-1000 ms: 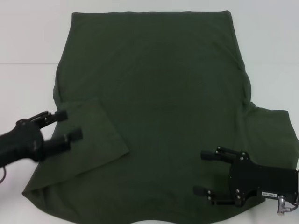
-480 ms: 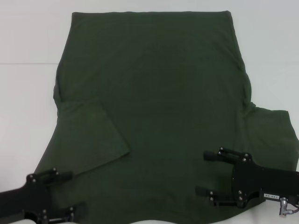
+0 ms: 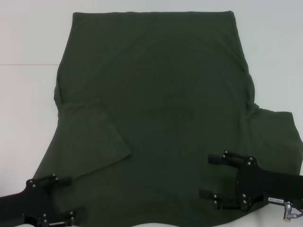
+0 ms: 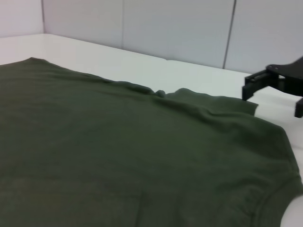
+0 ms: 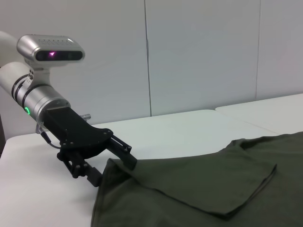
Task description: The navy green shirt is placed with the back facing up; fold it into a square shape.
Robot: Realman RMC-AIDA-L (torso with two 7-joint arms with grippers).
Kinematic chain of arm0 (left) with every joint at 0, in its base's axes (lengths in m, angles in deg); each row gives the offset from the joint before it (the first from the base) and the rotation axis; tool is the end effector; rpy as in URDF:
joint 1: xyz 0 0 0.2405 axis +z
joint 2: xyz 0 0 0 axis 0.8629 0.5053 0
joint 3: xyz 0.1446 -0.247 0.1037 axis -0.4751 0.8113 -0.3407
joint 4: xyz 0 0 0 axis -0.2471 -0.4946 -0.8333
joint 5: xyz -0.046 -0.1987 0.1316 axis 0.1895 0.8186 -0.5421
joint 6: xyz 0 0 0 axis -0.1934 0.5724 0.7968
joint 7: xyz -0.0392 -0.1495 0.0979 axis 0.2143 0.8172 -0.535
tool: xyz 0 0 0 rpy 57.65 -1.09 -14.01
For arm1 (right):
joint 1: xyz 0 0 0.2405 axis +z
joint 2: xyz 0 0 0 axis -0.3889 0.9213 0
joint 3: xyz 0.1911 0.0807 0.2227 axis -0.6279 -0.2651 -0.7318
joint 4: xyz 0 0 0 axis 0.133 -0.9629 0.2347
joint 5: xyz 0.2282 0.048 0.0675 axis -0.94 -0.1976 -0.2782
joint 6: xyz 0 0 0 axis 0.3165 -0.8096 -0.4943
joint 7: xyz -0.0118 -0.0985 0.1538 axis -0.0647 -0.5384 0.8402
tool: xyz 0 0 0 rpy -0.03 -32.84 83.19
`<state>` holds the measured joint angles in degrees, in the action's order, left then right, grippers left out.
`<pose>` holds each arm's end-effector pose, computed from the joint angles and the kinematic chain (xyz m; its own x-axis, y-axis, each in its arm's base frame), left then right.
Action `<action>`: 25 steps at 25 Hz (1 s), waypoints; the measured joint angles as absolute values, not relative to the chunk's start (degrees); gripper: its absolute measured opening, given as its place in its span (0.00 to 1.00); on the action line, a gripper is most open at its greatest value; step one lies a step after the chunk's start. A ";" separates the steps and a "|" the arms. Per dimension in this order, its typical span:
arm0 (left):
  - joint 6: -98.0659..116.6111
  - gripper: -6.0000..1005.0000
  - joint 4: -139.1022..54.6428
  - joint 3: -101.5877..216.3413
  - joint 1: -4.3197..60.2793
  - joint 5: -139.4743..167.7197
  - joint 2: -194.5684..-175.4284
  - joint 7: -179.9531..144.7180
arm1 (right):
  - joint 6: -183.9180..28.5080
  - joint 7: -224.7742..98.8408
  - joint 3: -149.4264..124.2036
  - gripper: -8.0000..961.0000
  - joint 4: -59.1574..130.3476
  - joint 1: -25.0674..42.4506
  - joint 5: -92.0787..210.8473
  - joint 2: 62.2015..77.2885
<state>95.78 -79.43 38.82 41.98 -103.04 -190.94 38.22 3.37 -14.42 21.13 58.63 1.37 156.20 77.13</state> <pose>-0.4043 0.2878 -0.0503 0.8718 0.2697 0.4089 0.4097 -0.8591 -0.3068 0.3351 0.3278 -0.1016 0.8434 -0.1253 -0.5224 -0.2760 -0.9353 -0.2214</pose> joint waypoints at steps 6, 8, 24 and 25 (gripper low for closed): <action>95.50 0.82 -79.48 38.92 40.97 -102.97 -190.46 42.69 | 3.84 -13.94 19.89 0.93 59.02 1.20 156.21 76.91; 95.48 0.82 -79.48 39.01 40.71 -102.70 -190.43 43.13 | 3.89 -13.90 19.86 0.93 59.15 1.19 156.21 76.87; 95.26 0.82 -79.43 39.49 40.22 -102.46 -190.72 44.20 | 10.39 43.44 26.06 0.93 93.34 2.22 166.23 76.75; 95.31 0.82 -79.45 39.48 40.18 -102.45 -190.74 44.23 | 10.87 49.72 26.46 0.93 95.94 3.20 169.32 76.64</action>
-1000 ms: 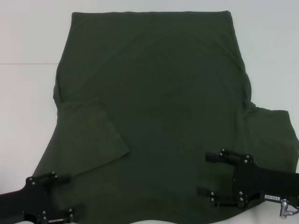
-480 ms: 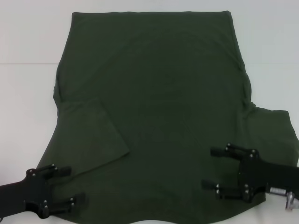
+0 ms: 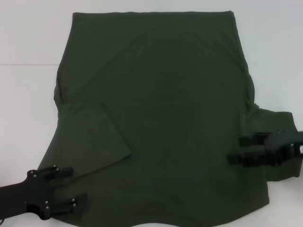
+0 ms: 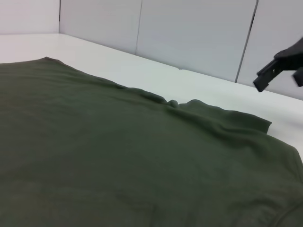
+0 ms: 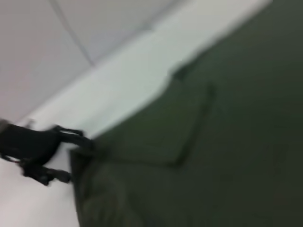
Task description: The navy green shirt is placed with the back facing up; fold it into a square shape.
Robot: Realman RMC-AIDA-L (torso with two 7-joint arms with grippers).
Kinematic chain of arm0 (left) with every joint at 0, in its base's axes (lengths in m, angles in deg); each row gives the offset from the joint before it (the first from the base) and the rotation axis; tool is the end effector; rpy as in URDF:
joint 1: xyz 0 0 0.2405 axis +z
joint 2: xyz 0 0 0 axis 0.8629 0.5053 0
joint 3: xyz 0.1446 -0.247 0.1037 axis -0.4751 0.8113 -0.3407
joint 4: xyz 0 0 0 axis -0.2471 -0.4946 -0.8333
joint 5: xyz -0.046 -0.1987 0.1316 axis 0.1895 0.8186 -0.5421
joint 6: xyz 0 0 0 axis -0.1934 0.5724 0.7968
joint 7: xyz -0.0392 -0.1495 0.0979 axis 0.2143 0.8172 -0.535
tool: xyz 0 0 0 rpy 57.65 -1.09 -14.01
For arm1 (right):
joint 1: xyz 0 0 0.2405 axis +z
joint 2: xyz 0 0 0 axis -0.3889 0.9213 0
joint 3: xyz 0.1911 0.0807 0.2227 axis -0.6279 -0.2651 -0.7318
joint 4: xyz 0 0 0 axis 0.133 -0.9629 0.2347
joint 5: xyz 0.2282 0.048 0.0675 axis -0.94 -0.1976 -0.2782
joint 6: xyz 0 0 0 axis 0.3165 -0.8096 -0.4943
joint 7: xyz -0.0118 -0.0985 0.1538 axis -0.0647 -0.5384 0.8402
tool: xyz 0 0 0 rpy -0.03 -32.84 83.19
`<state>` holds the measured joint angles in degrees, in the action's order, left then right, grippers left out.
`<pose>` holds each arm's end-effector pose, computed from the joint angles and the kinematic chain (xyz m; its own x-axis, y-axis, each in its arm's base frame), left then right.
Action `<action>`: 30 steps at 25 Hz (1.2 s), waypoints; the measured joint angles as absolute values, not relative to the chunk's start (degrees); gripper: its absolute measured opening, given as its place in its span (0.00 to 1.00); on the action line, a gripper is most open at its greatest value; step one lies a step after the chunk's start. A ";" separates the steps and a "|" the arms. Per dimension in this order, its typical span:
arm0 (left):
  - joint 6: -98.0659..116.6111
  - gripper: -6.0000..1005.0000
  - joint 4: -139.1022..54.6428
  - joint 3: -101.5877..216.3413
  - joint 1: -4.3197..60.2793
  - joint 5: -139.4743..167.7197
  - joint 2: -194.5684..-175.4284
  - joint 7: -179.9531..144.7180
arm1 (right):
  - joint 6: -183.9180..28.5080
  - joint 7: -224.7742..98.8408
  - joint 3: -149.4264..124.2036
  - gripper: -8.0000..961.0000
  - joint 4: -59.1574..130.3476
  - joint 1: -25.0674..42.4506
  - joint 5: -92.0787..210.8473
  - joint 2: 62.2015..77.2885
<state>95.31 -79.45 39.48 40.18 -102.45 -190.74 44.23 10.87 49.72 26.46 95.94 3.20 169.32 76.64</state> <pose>-0.3970 0.3033 -0.0460 0.8320 0.3293 0.4464 0.4800 -0.8307 -0.2820 0.2892 0.3799 -0.0072 0.7087 -0.6411 -0.2945 -0.6873 -0.7216 -0.0830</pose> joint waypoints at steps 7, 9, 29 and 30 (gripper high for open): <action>95.40 0.82 -79.42 39.13 39.57 -102.48 -190.73 45.22 | 18.98 73.53 22.81 0.88 101.11 10.56 184.26 75.79; 95.44 0.82 -79.50 39.08 39.44 -102.60 -190.72 45.24 | 20.00 77.14 20.78 0.85 101.21 11.25 186.22 75.61; 95.80 0.82 -79.66 38.90 38.29 -103.16 -190.49 45.29 | 16.51 87.30 4.04 0.87 98.61 5.01 196.08 72.47; 95.80 0.82 -79.66 38.90 38.28 -103.18 -190.49 45.30 | 15.76 87.31 4.13 0.87 97.82 5.04 196.19 72.38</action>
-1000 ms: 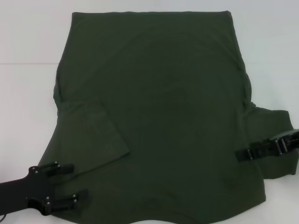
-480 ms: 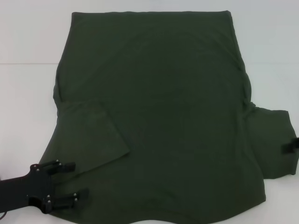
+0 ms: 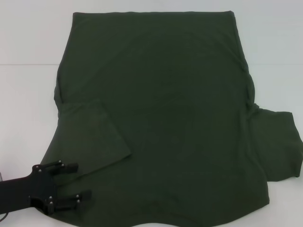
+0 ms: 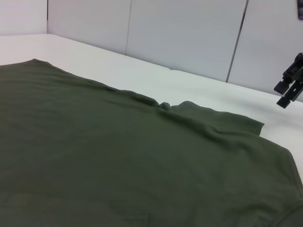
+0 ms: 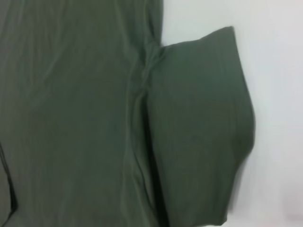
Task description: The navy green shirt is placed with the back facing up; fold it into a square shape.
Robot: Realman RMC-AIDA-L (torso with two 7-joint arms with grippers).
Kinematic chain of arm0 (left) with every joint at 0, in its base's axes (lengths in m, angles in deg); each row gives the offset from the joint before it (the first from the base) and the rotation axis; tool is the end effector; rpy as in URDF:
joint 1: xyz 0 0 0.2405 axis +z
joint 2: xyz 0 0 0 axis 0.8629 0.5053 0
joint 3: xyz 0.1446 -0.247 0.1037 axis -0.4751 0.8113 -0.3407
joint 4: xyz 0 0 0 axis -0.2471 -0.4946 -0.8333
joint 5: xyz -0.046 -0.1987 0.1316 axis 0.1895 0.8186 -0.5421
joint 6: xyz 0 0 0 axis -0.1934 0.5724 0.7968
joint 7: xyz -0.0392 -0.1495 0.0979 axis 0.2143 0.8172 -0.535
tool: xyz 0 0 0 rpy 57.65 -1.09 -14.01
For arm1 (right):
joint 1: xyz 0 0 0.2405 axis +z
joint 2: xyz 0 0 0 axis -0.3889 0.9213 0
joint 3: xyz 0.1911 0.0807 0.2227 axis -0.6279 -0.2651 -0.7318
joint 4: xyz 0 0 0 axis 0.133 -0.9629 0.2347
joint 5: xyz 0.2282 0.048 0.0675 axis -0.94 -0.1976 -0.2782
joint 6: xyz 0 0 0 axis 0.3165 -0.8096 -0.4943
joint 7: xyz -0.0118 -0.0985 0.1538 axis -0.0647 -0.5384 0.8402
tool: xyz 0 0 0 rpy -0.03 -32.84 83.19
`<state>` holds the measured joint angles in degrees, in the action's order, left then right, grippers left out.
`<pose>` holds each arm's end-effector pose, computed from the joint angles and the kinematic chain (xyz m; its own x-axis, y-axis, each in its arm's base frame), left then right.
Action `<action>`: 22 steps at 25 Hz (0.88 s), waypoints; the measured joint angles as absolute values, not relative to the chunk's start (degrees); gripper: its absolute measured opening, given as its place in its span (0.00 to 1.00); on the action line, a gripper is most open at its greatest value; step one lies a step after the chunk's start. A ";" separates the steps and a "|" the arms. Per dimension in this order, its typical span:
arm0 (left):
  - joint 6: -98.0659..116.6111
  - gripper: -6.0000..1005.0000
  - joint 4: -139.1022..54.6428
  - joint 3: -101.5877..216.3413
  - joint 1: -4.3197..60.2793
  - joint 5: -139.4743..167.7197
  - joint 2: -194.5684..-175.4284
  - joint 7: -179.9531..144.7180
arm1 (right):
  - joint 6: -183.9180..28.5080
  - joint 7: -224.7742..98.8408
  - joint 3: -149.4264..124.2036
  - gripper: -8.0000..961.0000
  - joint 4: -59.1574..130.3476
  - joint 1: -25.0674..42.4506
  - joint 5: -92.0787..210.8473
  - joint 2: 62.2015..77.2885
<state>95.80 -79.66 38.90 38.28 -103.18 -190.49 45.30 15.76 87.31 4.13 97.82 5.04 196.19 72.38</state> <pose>-0.3874 0.3143 -0.0457 0.8422 0.3180 0.4354 0.4567 -0.8500 -0.2626 0.3927 0.3543 0.0811 -0.0878 -0.9280 -0.3621 -0.9766 0.1518 -0.1522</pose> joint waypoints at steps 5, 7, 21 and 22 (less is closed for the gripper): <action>95.80 0.82 -79.66 38.85 38.28 -103.19 -190.49 45.43 | 12.96 87.26 4.48 0.87 94.18 5.81 196.29 71.97; 95.70 0.82 -79.66 38.85 38.28 -103.19 -190.49 45.59 | 11.71 87.11 4.83 0.87 93.01 6.12 196.29 71.95; 95.25 0.82 -79.66 38.33 37.75 -103.18 -190.56 46.05 | 4.09 86.84 9.75 0.87 86.28 8.45 196.09 72.10; 95.25 0.82 -79.66 38.32 37.73 -103.18 -190.59 46.05 | 3.88 86.83 9.99 0.87 86.00 8.58 196.14 72.09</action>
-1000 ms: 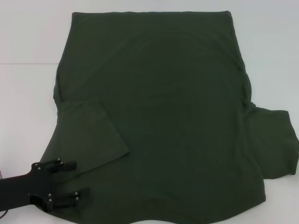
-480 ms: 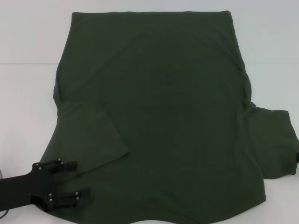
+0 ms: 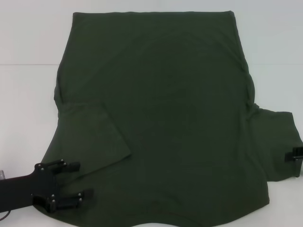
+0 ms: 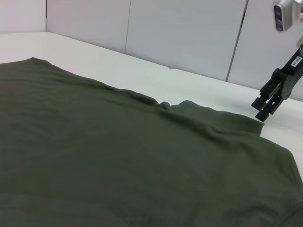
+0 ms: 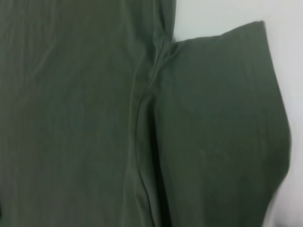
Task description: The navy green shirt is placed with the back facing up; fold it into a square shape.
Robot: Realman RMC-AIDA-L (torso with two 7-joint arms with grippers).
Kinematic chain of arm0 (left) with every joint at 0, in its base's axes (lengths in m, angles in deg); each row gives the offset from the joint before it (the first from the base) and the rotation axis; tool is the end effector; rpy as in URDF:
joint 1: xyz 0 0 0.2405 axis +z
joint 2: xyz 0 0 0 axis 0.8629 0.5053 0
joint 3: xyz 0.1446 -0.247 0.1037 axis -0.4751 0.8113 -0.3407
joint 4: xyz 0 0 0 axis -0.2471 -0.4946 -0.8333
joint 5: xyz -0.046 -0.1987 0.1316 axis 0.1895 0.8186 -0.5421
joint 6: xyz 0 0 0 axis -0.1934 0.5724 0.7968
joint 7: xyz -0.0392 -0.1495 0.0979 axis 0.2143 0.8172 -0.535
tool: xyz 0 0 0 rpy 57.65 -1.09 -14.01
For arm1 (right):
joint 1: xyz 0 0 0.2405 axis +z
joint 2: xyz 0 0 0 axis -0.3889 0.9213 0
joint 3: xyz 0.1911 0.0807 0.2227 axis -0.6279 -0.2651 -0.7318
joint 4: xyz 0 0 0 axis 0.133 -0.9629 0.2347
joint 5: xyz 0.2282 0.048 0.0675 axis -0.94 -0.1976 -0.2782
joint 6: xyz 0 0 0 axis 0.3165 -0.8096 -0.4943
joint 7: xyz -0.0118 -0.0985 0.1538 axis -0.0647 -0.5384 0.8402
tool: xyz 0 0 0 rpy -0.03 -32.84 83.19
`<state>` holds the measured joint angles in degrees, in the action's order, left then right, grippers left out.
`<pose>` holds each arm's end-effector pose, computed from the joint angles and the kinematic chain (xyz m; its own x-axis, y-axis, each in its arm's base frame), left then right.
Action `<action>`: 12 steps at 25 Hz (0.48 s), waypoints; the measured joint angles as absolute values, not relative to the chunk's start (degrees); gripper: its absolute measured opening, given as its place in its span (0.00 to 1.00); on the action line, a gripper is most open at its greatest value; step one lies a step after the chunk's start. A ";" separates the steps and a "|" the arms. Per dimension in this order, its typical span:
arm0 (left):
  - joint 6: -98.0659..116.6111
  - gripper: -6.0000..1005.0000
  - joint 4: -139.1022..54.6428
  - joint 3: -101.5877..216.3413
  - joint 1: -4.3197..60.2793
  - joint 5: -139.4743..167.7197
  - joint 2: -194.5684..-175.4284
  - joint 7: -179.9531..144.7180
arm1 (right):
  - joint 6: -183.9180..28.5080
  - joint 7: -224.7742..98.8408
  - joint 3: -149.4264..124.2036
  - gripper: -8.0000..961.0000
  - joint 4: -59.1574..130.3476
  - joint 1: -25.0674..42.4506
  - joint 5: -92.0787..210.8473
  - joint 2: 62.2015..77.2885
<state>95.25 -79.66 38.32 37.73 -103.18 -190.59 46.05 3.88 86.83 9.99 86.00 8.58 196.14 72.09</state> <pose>-0.3845 0.3186 -0.0478 0.8428 0.3223 0.4310 0.4572 -0.8512 -0.2576 0.3947 0.3911 0.0351 -0.0545 -0.9407 -0.3347 -0.9757 0.1214 -0.1823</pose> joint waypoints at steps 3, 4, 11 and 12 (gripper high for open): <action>95.25 0.82 -79.66 38.33 37.73 -103.17 -190.63 46.05 | 3.10 86.82 10.42 0.87 85.58 8.65 196.26 72.05; 95.25 0.82 -79.66 38.33 37.78 -103.17 -190.65 46.05 | 2.97 86.82 10.49 0.87 85.41 8.65 196.28 72.02; 95.25 0.82 -79.66 38.33 37.81 -103.17 -190.73 46.13 | 1.82 86.73 11.18 0.87 85.06 8.71 196.27 72.17; 95.26 0.82 -79.66 38.33 37.82 -103.17 -190.75 46.13 | 1.62 86.73 11.40 0.87 85.01 8.75 196.26 72.25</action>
